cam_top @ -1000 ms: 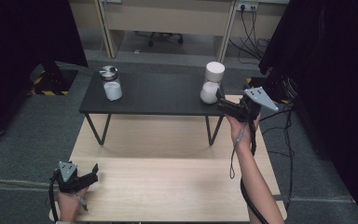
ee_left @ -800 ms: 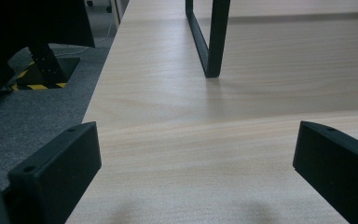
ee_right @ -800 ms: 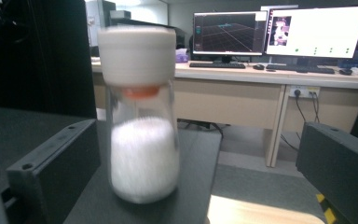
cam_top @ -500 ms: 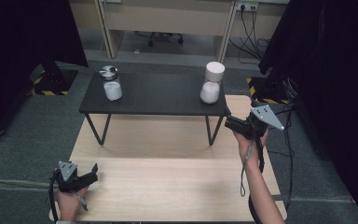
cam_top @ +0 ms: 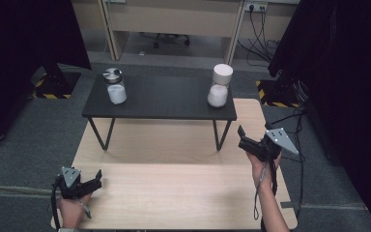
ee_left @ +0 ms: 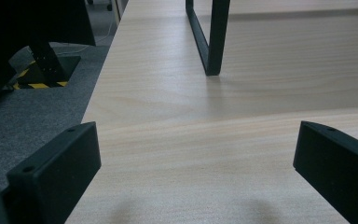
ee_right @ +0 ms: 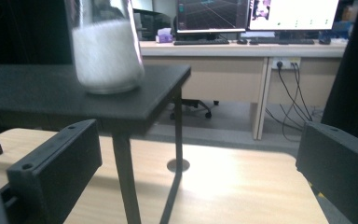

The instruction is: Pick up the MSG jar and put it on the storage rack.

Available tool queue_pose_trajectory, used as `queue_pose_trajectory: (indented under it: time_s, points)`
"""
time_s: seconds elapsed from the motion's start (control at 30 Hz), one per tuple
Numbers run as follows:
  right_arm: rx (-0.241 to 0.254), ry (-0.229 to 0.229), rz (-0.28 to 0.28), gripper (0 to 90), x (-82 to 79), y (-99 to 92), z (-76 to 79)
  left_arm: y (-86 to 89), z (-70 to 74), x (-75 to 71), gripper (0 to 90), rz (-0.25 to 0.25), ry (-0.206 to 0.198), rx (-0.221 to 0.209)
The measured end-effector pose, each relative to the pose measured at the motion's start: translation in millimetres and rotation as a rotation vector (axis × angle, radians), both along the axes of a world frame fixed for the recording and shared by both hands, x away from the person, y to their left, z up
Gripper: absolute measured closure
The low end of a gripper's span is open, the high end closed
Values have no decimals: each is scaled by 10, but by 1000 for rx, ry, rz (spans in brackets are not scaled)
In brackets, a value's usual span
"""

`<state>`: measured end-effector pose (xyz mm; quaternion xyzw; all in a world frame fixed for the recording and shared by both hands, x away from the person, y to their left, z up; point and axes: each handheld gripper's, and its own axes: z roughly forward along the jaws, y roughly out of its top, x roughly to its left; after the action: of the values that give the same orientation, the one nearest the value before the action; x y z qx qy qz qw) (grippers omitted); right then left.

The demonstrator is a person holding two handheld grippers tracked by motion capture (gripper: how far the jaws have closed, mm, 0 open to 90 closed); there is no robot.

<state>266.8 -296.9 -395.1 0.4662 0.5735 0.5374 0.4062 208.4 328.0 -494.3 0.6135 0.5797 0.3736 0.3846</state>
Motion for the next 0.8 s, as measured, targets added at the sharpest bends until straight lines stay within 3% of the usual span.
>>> queue_pose_trajectory:
  time_s: [0.2,0.63,0.8]
  points:
    - [21,35,-29,3,-111,-66,-213,-1,1,3,0,-5,2,3]
    - [12,87,-57,3,-312,-157,-571,-5,-2,5,0,-9,1,6]
    - [40,106,-80,3,-388,-173,-706,-6,3,10,0,-11,5,8]
